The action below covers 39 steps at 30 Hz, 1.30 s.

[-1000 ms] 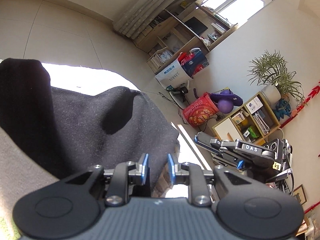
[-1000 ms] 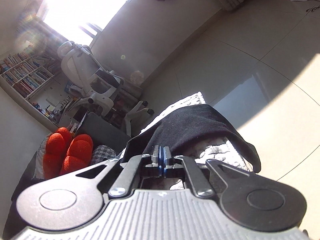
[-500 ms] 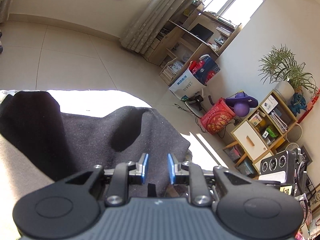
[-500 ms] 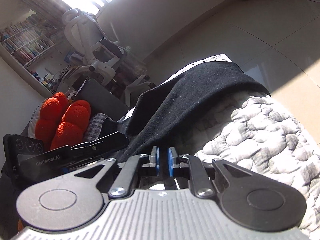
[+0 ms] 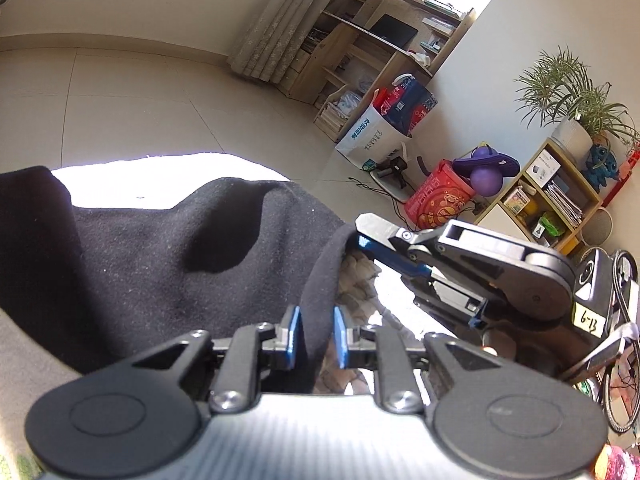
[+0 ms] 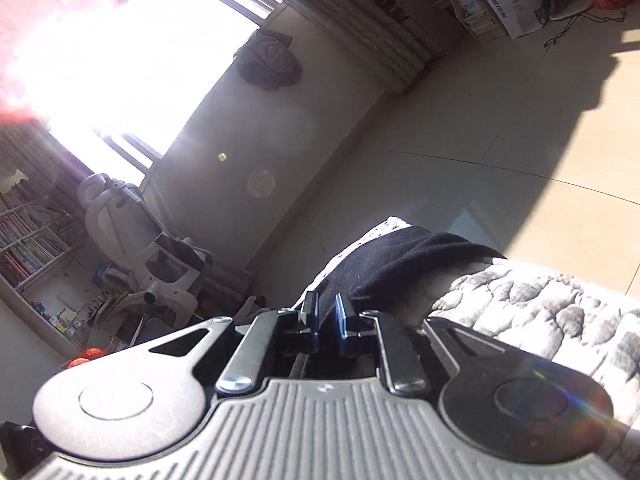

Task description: Fold clothes

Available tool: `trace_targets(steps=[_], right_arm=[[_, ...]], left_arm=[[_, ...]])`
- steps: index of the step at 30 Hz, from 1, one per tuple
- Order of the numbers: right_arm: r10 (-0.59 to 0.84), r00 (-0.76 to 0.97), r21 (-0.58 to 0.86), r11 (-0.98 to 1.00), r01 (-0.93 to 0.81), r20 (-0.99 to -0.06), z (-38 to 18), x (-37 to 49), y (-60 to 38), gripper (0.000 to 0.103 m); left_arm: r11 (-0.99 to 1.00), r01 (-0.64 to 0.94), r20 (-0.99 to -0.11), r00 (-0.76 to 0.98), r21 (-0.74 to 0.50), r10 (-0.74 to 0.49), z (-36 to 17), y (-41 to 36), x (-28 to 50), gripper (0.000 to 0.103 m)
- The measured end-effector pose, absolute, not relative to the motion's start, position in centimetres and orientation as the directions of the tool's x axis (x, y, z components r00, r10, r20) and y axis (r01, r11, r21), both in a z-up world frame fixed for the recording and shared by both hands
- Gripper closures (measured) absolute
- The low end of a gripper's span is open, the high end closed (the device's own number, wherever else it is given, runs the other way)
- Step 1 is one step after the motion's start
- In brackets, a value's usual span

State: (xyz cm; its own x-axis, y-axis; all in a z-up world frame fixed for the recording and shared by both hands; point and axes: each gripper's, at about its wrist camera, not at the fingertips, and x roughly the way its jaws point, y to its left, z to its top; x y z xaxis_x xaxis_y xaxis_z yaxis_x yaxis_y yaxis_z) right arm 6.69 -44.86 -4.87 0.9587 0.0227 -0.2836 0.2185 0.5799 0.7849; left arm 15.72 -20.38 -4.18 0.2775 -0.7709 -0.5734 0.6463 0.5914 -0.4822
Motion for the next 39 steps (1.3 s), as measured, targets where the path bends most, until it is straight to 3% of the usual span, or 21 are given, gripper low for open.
trace_targets(steps=[3,6,10,12,13,15,16,17,18,25,31,34,39], right_arm=[[-0.03,0.965,0.813,0.533,0.237,-0.261,-4.5,6.1,-47.3,0.088],[0.004,0.956,0.8,0.548,0.244,-0.293,-4.0,6.2,-48.7,0.088],[0.104,0.931,0.81,0.533,0.245,-0.35,-4.4,6.4,-48.8,0.088],[0.142,0.918,0.821,0.513,0.251,-0.37,-4.9,6.5,-48.6,0.086],[0.16,0.912,0.827,0.501,0.254,-0.377,-5.2,6.4,-48.5,0.08],[0.178,0.907,0.839,0.478,0.259,-0.381,-5.6,6.0,-48.4,0.058],[0.167,0.907,0.825,0.501,0.26,-0.387,-5.4,5.9,-48.0,0.051],[0.157,0.906,0.81,0.525,0.262,-0.394,-5.2,5.9,-47.6,0.051],[0.142,0.896,0.767,0.583,0.267,-0.42,-4.7,6.1,-46.9,0.051],[-0.009,0.829,0.326,0.917,0.229,-0.558,-3.5,7.6,-41.7,0.051],[-0.099,0.822,0.092,0.979,0.18,-0.56,-5.1,9.4,-38.3,0.051],[-0.147,0.828,0.02,0.982,0.188,-0.541,-5.2,9.7,-37.5,0.051],[-0.225,0.829,0.016,0.962,0.271,-0.512,-5.1,10.5,-38.0,0.051]], left_arm=[[0.591,0.684,-0.581,0.293,-0.428,-0.759,-3.9,-21.0,15.0,0.085],[0.599,0.722,-0.575,0.342,-0.345,-0.743,-3.1,-21.5,14.3,0.084],[0.597,0.78,-0.581,0.402,-0.187,-0.707,-2.7,-22.9,12.9,0.068],[0.602,0.793,-0.58,0.449,-0.091,-0.68,-2.6,-23.8,12.1,0.068],[0.603,0.796,-0.577,0.475,-0.04,-0.665,-2.5,-24.3,11.7,0.068],[0.602,0.797,-0.577,0.512,0.045,-0.636,-2.5,-25.1,11.2,0.068],[0.597,0.799,-0.583,0.522,0.077,-0.623,-2.6,-25.5,11.1,0.073],[0.6,0.796,-0.589,0.523,0.079,-0.616,-2.5,-25.6,11.3,0.082],[0.608,0.791,-0.596,0.52,0.067,-0.611,-2.5,-25.7,11.6,0.099],[0.643,0.72,-0.539,0.444,-0.262,-0.716,-1.1,-22.7,14.8,0.099],[0.614,0.702,-0.523,0.394,-0.36,-0.756,-1.4,-21.9,14.9,0.099],[0.606,0.693,-0.508,0.387,-0.39,-0.769,-1.3,-21.7,15.0,0.099],[0.583,0.664,-0.468,0.374,-0.468,-0.801,-1.1,-21.1,15.6,0.099]])
